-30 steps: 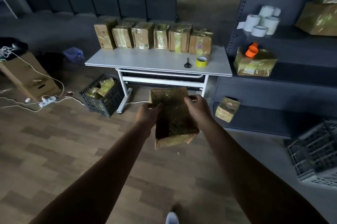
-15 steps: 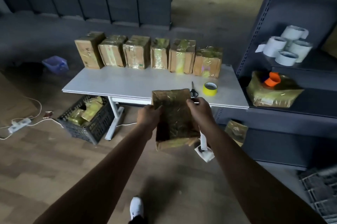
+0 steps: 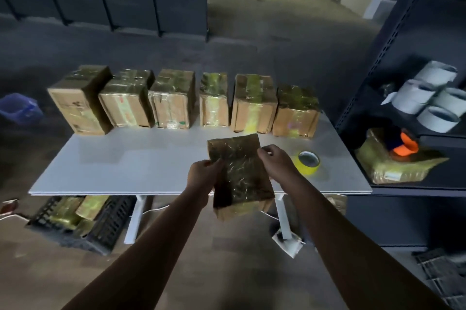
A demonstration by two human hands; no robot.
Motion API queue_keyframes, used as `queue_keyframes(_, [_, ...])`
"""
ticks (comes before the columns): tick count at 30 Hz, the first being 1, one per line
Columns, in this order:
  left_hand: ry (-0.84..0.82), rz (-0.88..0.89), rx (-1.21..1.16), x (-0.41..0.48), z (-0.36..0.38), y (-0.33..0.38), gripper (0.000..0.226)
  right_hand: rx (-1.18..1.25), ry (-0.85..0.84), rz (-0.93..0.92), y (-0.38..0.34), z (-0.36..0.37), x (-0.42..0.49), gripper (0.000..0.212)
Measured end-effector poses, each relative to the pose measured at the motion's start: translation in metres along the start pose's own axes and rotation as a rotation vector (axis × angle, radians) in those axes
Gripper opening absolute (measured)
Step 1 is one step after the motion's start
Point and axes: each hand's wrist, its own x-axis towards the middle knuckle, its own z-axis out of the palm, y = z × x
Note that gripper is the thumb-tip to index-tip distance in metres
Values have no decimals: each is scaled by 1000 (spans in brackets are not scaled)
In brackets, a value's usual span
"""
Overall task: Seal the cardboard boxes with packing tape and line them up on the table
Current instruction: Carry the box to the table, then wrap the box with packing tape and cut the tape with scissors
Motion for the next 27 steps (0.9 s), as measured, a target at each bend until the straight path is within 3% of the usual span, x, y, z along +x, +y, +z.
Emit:
queue_keyframes(17, [88, -136, 234, 220, 0, 13, 20, 51, -328, 208, -7, 87, 216, 33])
queue_keyframes(27, [5, -248, 282, 287, -18, -6, 16, -126, -324, 225, -2, 132, 253, 21])
